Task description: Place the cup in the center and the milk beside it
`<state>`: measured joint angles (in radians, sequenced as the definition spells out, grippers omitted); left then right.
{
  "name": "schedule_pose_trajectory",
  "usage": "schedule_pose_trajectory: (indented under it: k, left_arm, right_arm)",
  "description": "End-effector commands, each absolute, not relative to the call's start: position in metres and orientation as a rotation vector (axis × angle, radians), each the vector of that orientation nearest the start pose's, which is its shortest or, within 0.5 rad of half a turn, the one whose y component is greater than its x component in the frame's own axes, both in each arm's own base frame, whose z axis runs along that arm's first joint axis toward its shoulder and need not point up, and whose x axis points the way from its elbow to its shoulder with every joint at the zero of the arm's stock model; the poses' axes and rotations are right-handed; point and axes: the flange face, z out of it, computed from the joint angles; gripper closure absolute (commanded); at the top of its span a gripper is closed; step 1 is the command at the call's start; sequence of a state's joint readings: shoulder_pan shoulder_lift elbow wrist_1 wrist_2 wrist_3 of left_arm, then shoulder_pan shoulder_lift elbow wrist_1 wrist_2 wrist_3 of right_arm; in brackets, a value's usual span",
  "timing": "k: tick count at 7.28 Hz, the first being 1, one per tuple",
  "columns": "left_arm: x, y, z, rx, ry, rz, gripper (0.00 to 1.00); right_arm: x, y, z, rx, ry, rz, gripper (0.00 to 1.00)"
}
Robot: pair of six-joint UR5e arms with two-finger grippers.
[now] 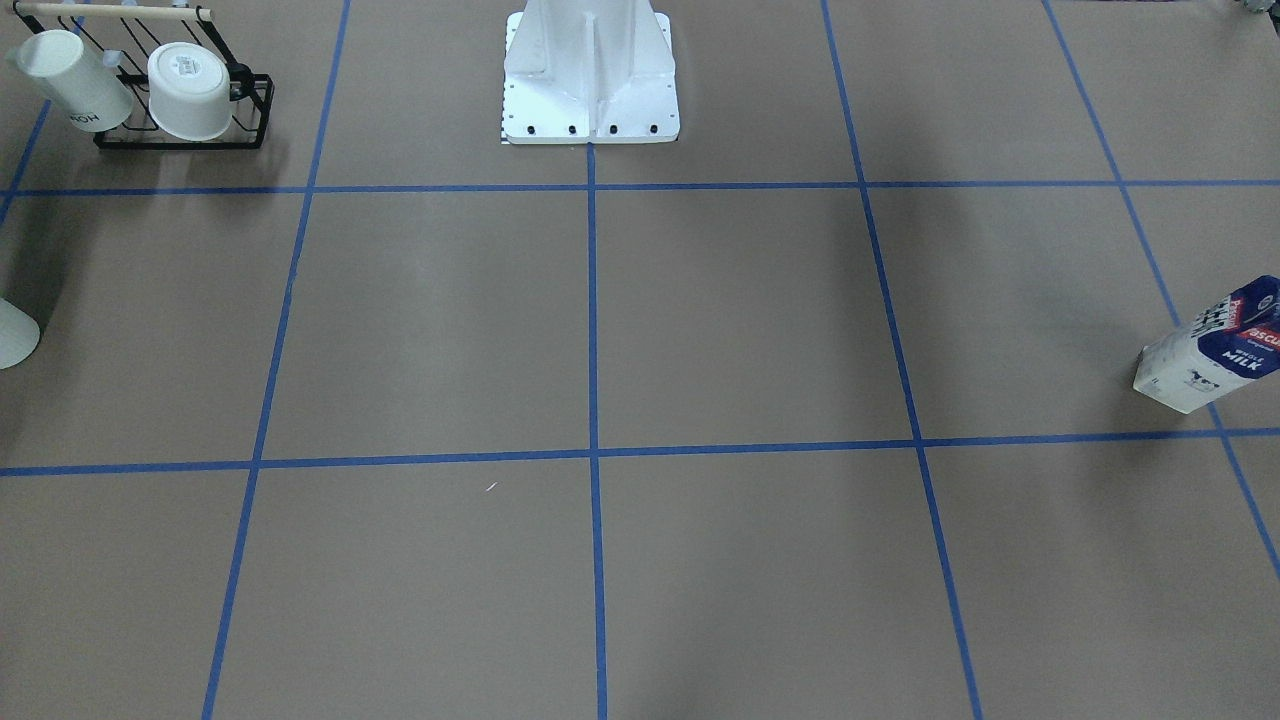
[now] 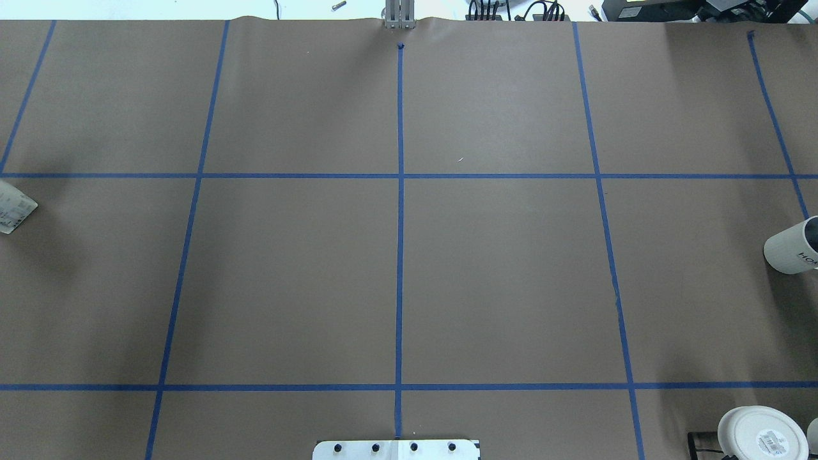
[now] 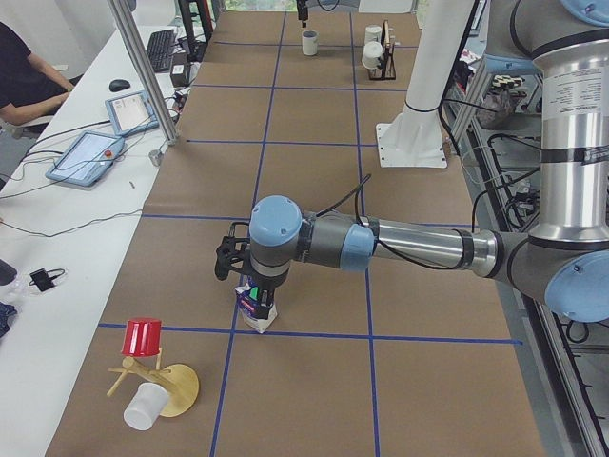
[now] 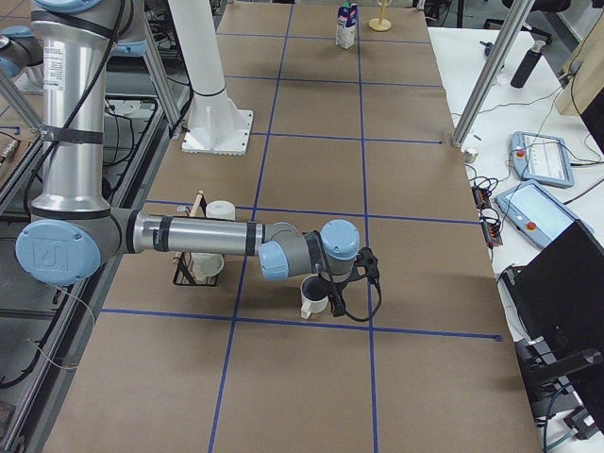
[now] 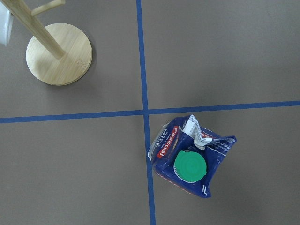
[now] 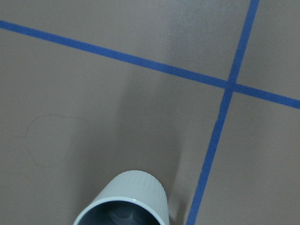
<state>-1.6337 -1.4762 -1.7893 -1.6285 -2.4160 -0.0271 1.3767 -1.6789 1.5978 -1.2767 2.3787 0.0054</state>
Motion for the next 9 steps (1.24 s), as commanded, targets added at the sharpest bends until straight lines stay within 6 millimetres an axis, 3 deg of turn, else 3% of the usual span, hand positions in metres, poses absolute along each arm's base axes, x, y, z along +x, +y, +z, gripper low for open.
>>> schedule_pose_trajectory:
  k: [1, 3, 4, 5, 6, 9]
  left_arm:
    - [-0.087, -0.454, 0.585, 0.182, 0.842, -0.013, 0.01]
    - [-0.087, -0.454, 0.582, 0.184, 0.851, -0.015, 0.01]
    - [-0.087, -0.454, 0.582, 0.184, 0.851, -0.015, 0.01]
    - [-0.087, -0.454, 0.582, 0.185, 0.852, -0.014, 0.01]
    - [-0.087, -0.454, 0.581, 0.187, 0.852, -0.014, 0.01]
    - [-0.087, -0.454, 0.579, 0.192, 0.854, -0.012, 0.01]
  right_arm:
    - [-0.043, -0.452, 0.681, 0.089, -0.822, -0.292, 0.0]
    - [-0.045, -0.456, 0.7, 0.053, -0.815, -0.281, 0.0]
    - [-0.048, -0.455, 0.7, 0.047, -0.818, -0.28, 0.11]
    - [-0.049, -0.456, 0.699, 0.045, -0.825, -0.279, 0.85]
    - [-0.052, -0.457, 0.696, 0.046, -0.839, -0.283, 1.0]
    - [-0.054, -0.466, 0.683, 0.066, -0.849, -0.29, 1.0]
